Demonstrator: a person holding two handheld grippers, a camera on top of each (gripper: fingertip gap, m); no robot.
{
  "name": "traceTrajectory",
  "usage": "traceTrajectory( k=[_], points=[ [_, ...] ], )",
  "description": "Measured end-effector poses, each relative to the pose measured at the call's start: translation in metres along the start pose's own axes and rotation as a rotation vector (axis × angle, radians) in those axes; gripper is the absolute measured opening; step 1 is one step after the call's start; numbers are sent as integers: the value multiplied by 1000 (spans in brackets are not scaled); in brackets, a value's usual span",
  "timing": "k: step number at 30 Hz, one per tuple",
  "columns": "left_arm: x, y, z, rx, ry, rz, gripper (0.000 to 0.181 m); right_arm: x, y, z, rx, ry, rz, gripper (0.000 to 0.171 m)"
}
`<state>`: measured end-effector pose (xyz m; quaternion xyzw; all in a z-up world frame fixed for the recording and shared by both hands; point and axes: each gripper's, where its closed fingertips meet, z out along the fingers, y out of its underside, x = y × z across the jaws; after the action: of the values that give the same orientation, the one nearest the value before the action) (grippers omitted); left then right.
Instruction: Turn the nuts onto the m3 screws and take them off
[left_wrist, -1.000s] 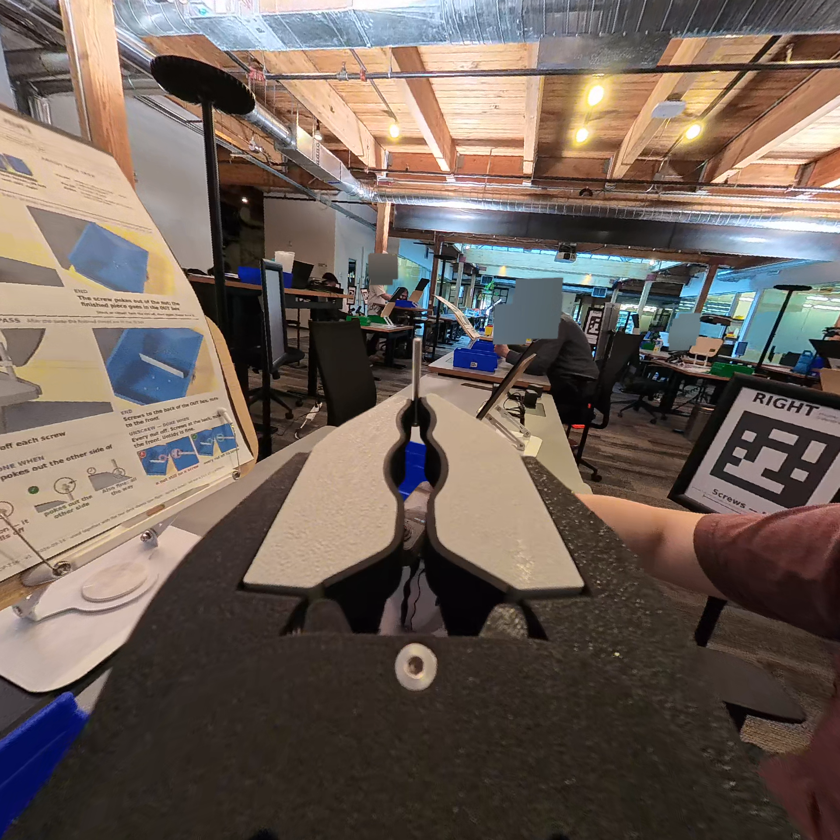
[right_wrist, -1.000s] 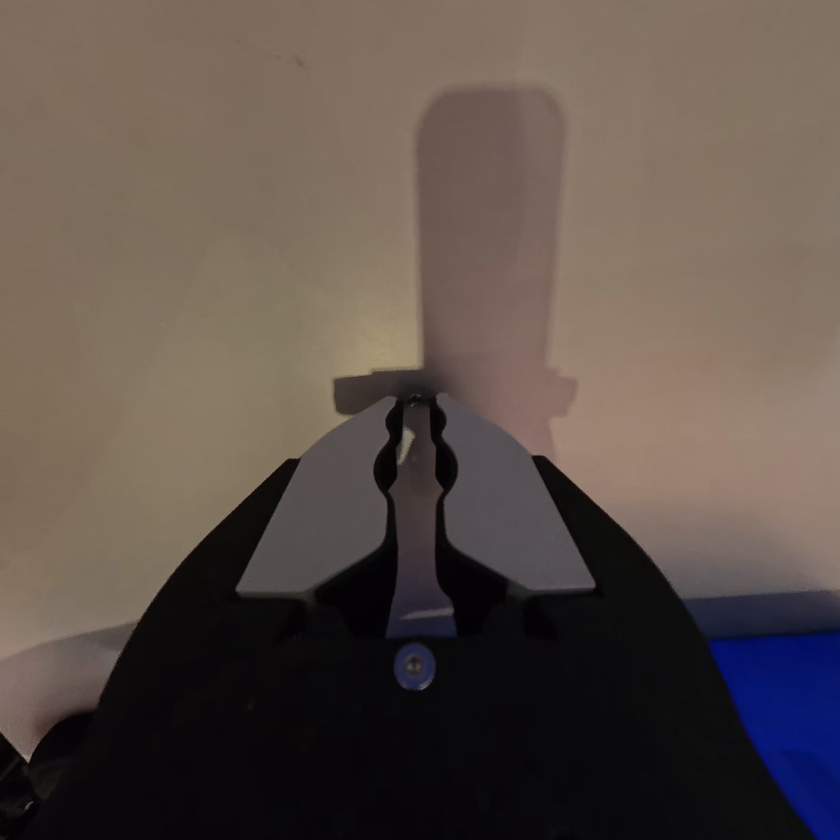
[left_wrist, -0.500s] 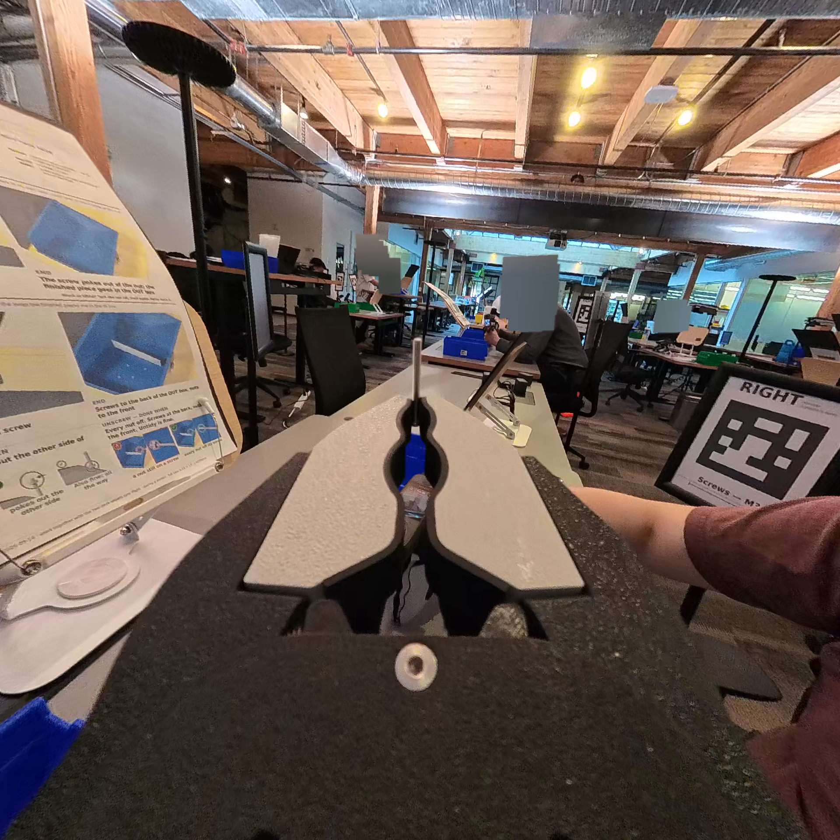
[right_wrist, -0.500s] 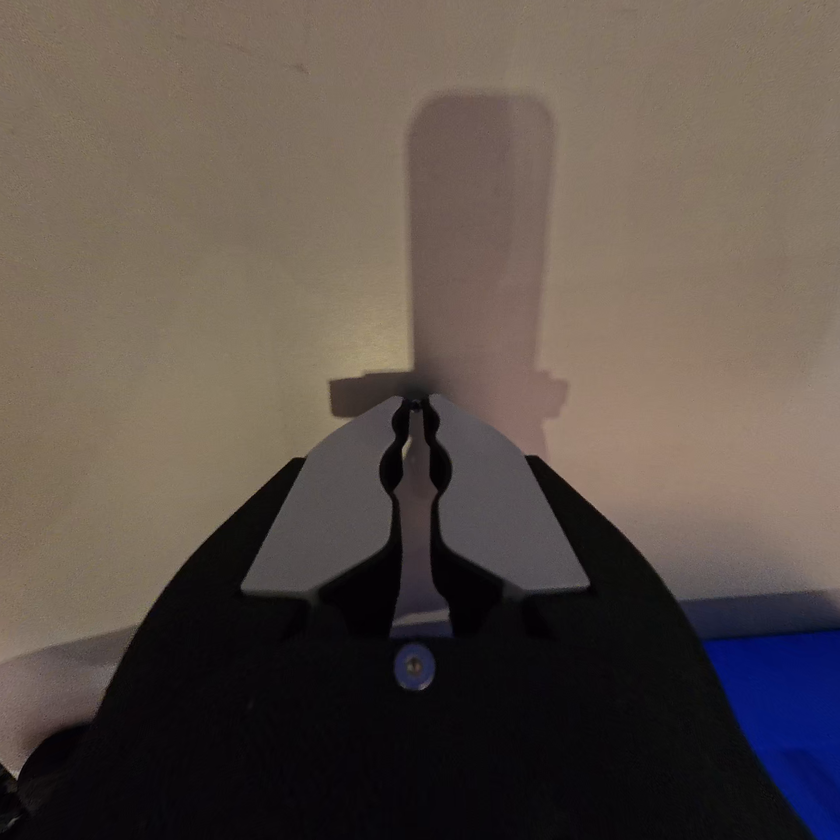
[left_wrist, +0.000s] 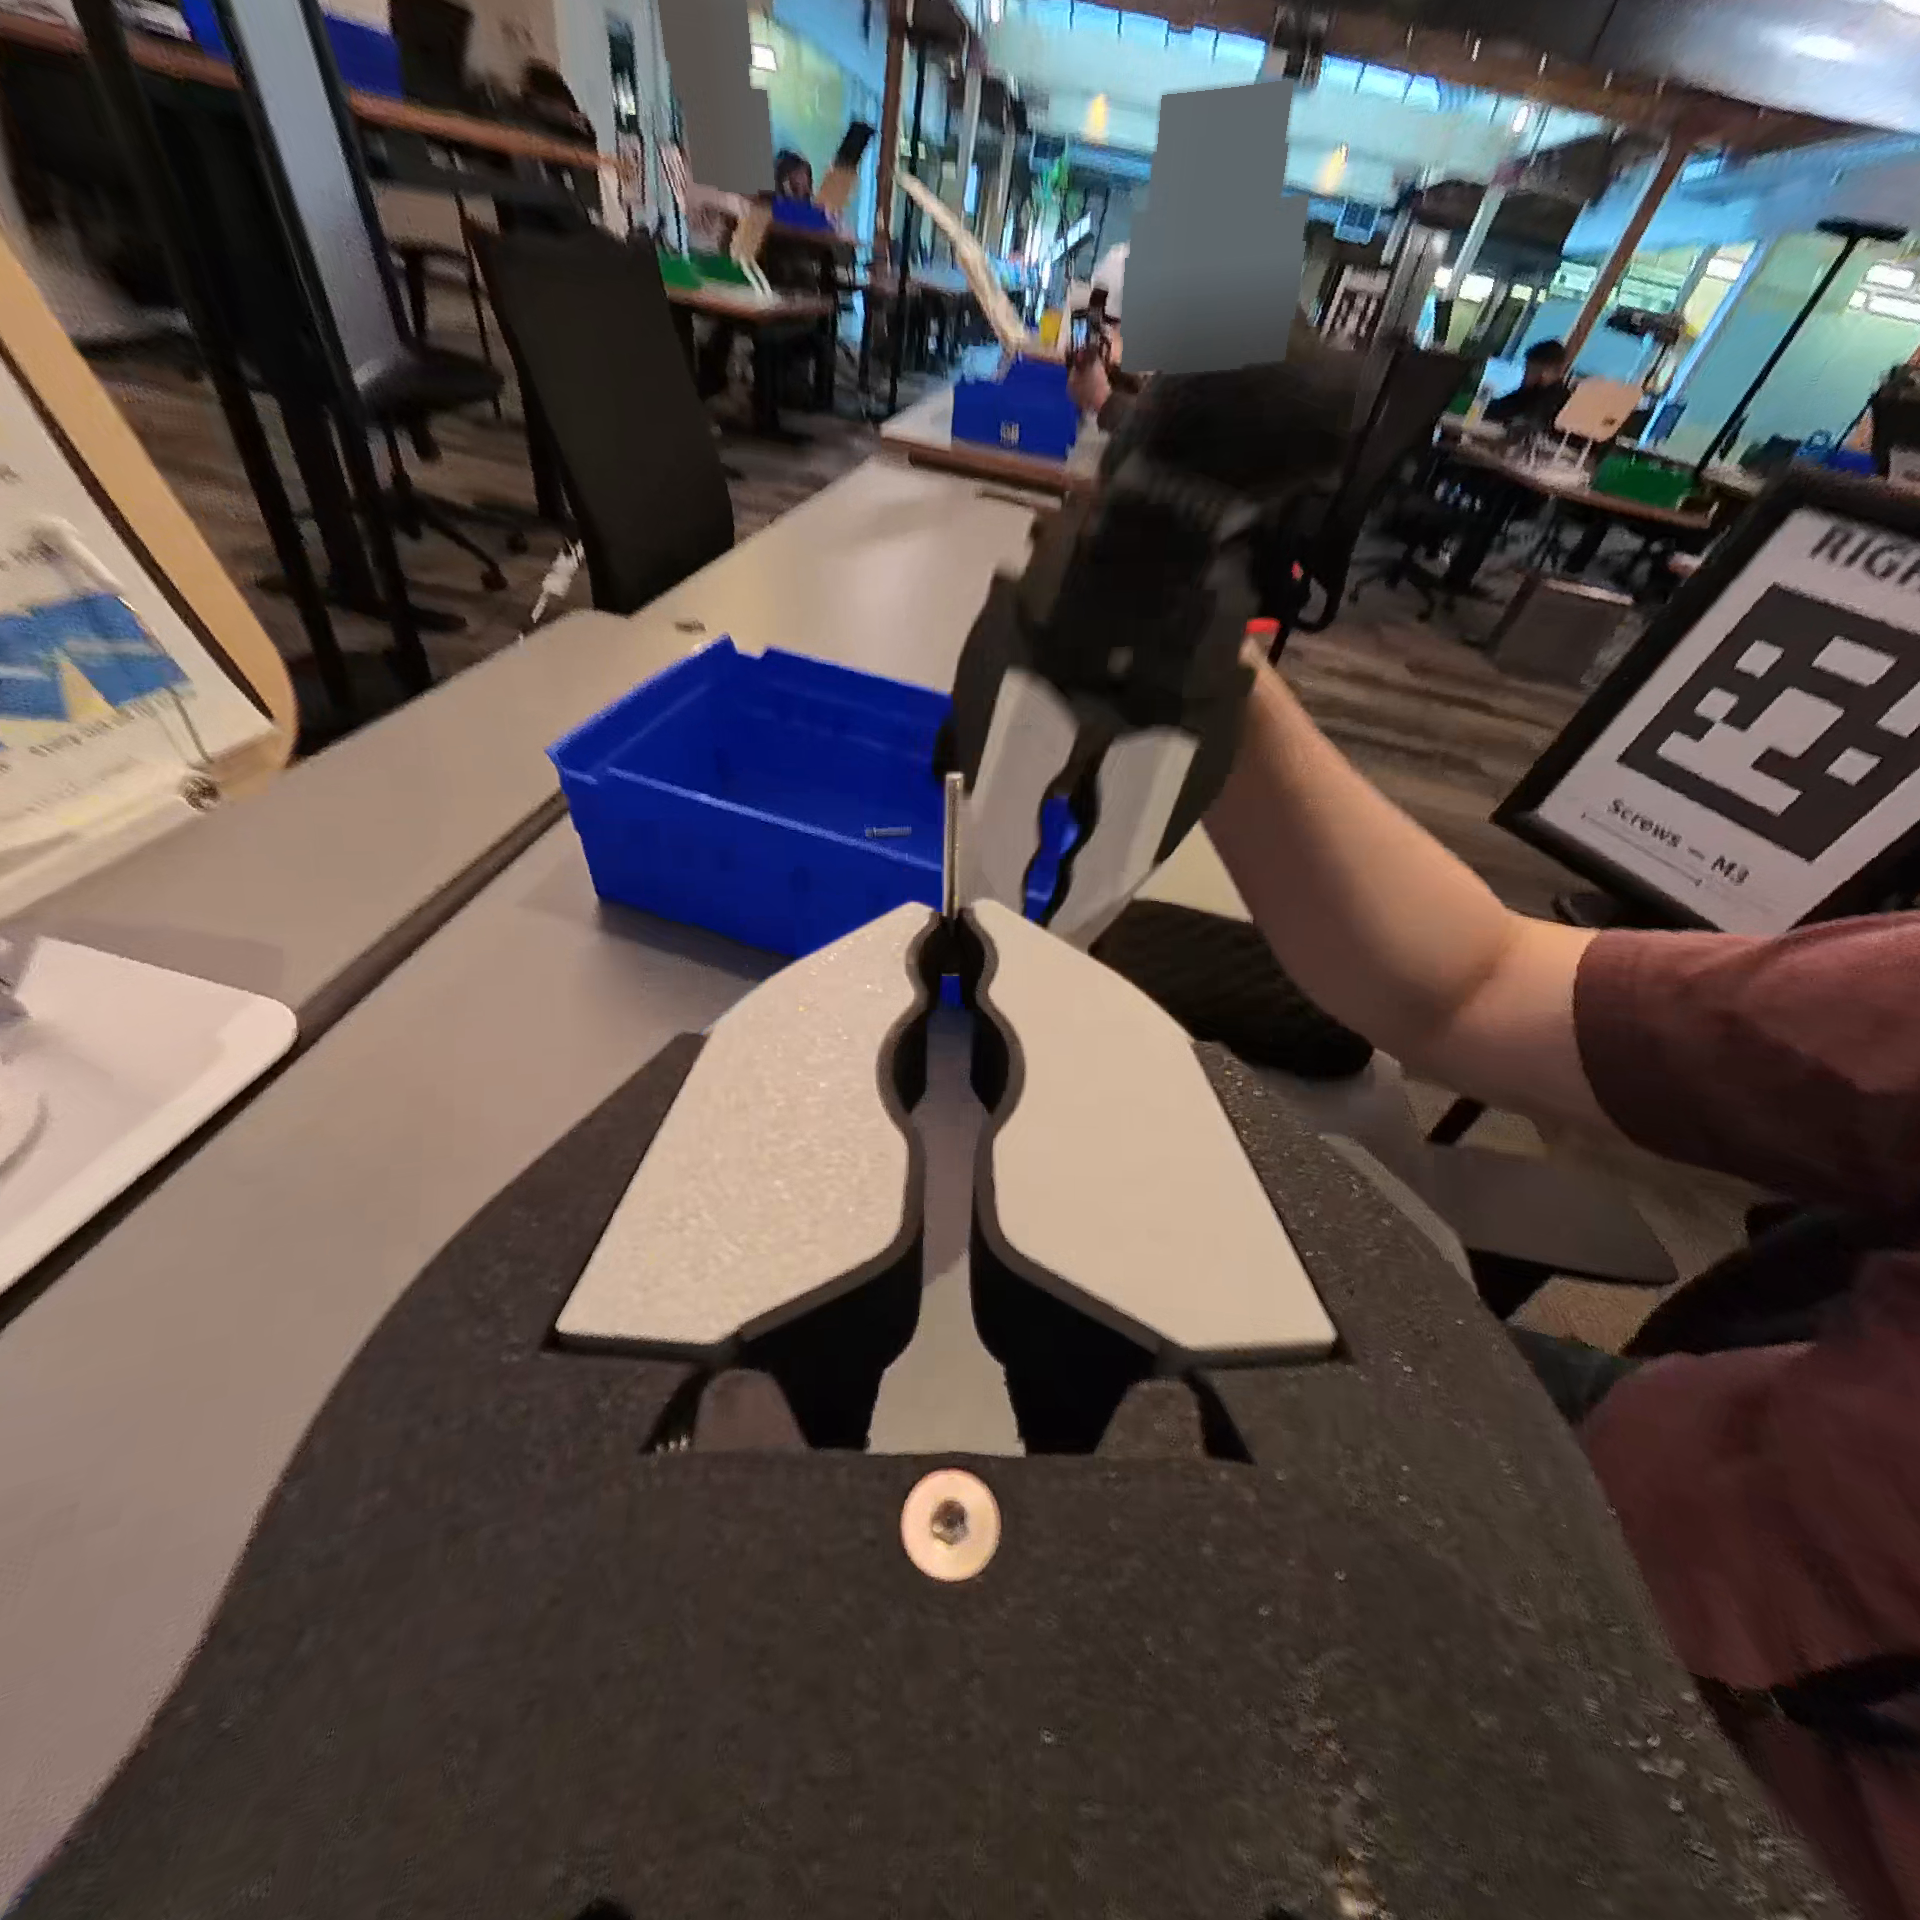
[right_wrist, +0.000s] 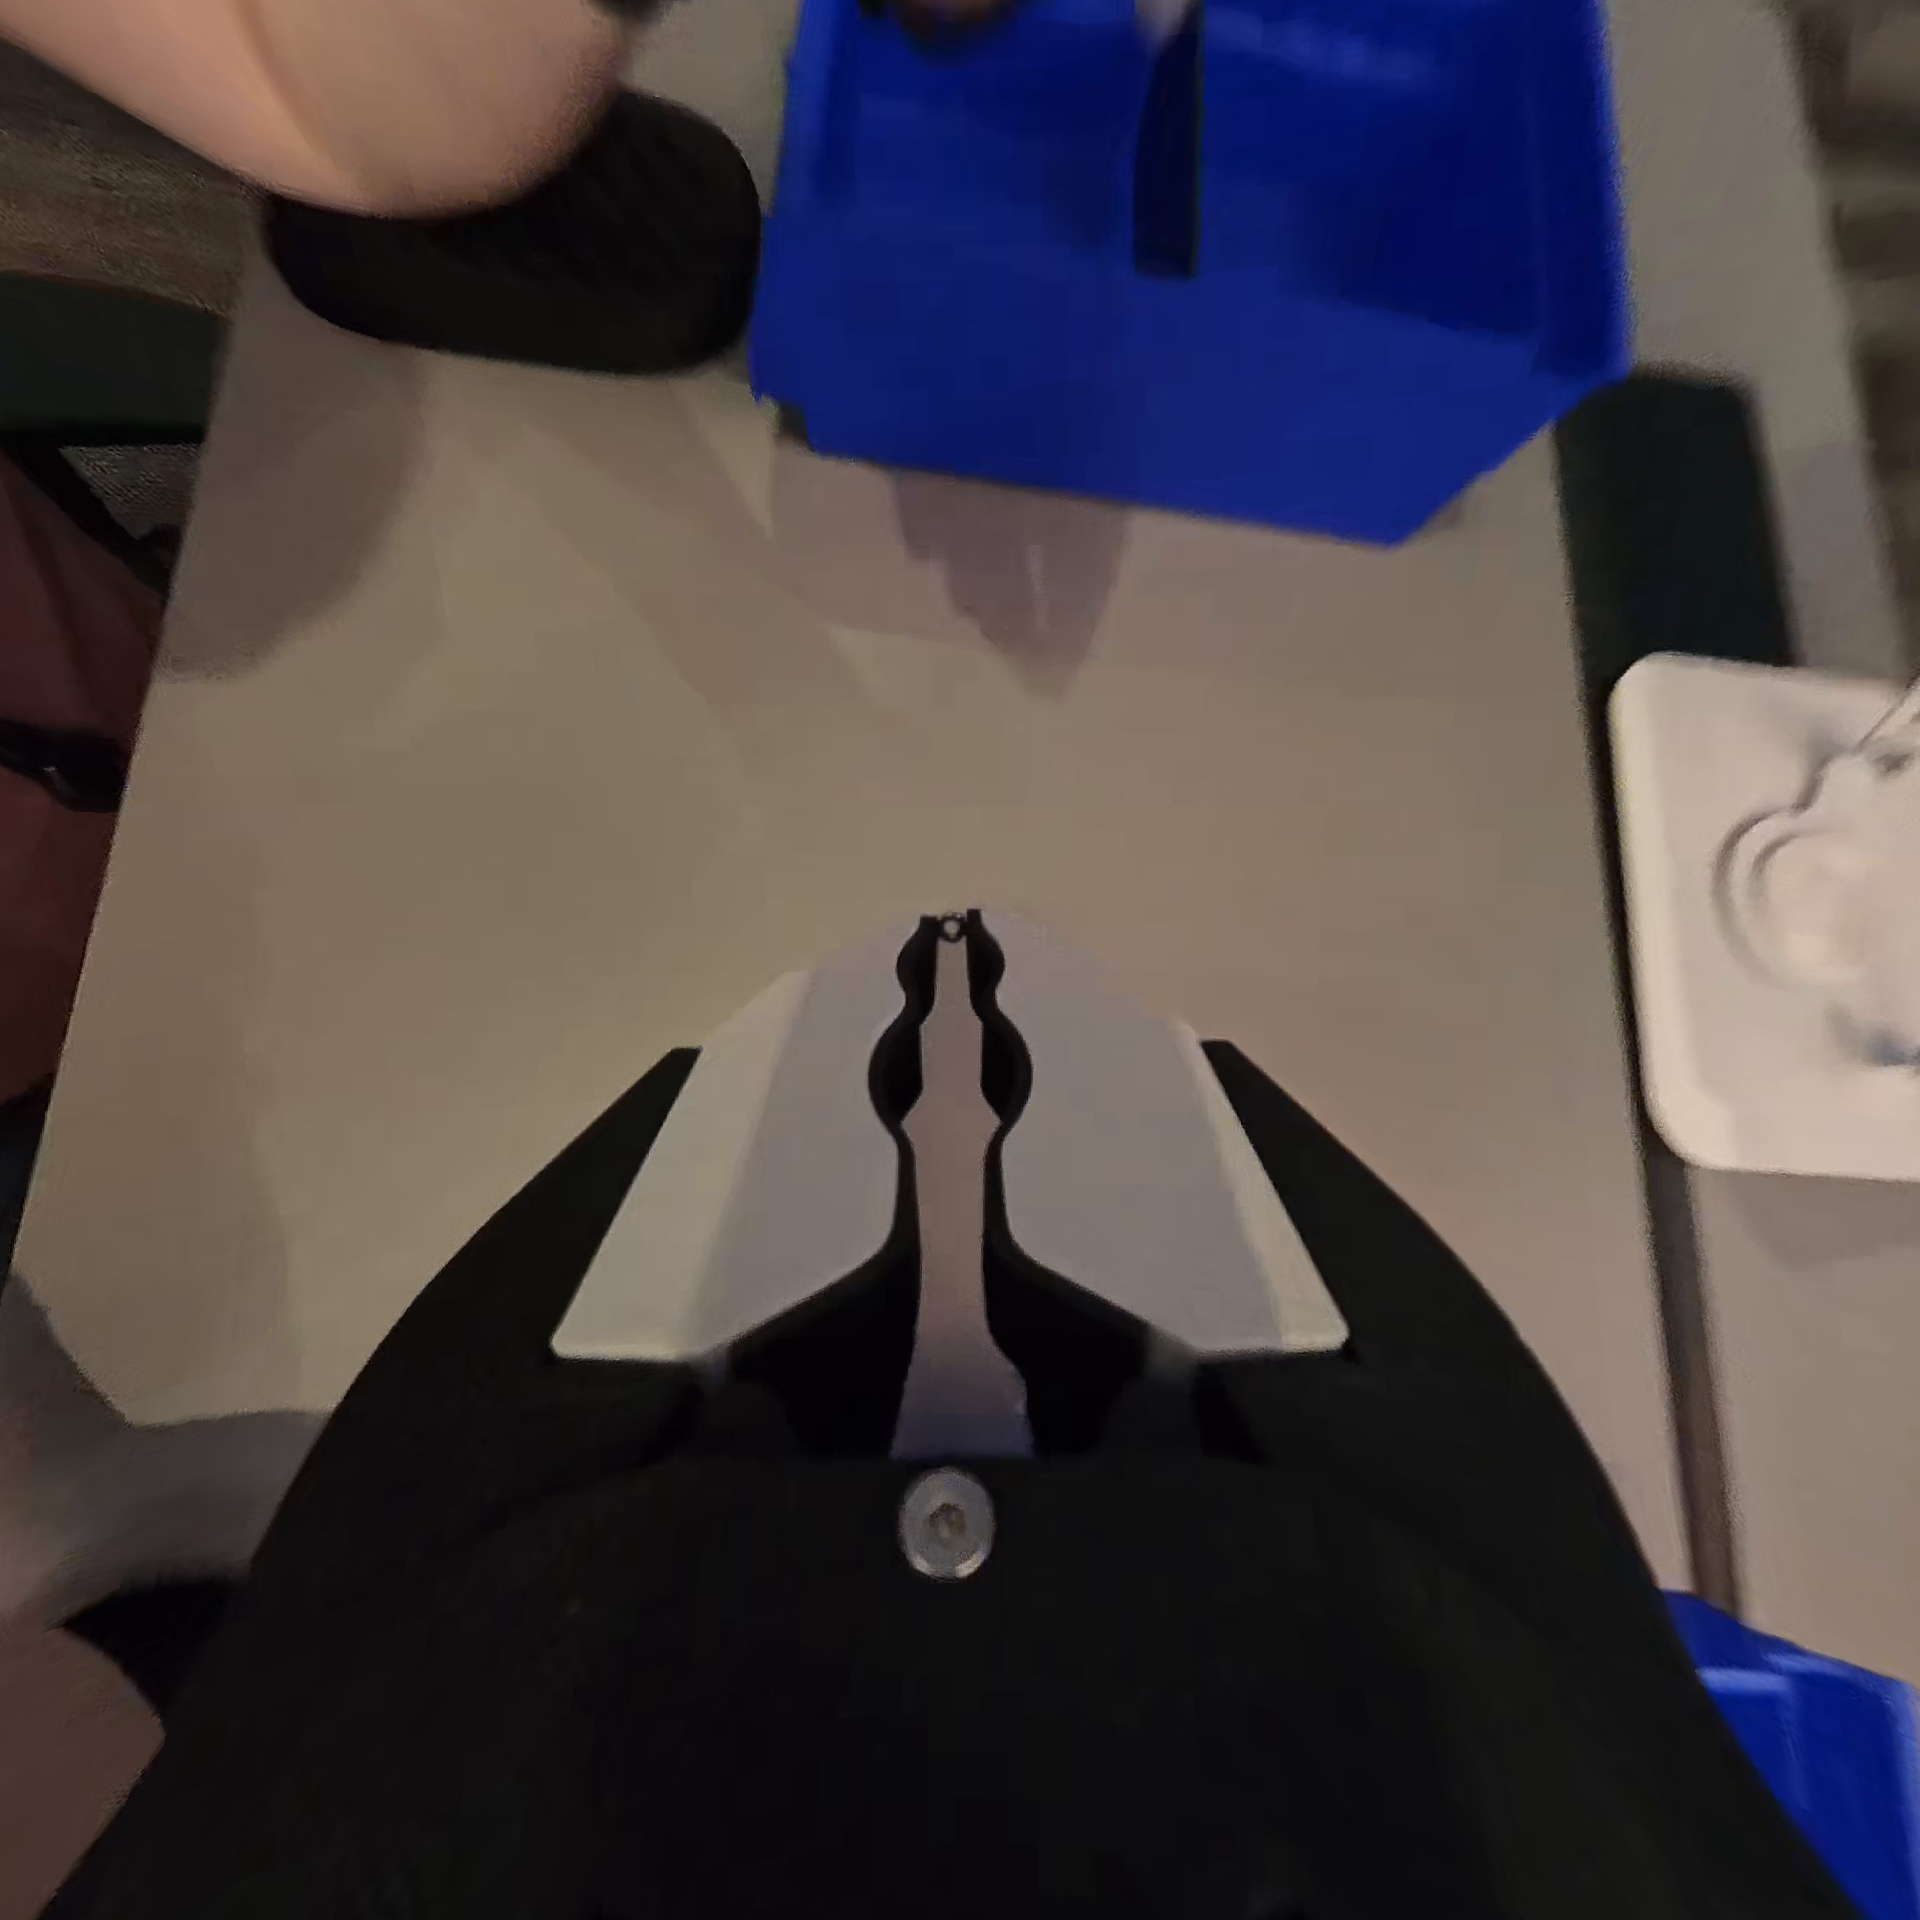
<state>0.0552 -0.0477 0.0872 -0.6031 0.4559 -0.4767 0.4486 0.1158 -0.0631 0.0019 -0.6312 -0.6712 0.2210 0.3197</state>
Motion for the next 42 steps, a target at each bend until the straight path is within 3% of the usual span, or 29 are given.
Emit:
traceTrajectory(
  k=[5, 11, 17, 21, 29, 42],
  points=[
    [11, 35, 35, -125, 75, -27, 2, 1, -24, -40, 90, 48, -109, 6],
    [37, 62, 64, -188, 196, -41, 2, -11, -28, -50, 236, 55, -162, 6],
    [36, 88, 81, -295, 118, 92, 2, -24, -29, -44, 225, -14, -182, 6],
    [34, 101, 86, -362, 55, 177, 2, -20, -12, -30, 106, -19, -178, 6],
    [27, 107, 88, -373, 43, 124, 2, -20, 2, -17, -23, -3, -192, 6],
    [30, 109, 88, -385, 57, 115, 2, -18, 2, -10, -2, -34, -181, 6]
  ],
)
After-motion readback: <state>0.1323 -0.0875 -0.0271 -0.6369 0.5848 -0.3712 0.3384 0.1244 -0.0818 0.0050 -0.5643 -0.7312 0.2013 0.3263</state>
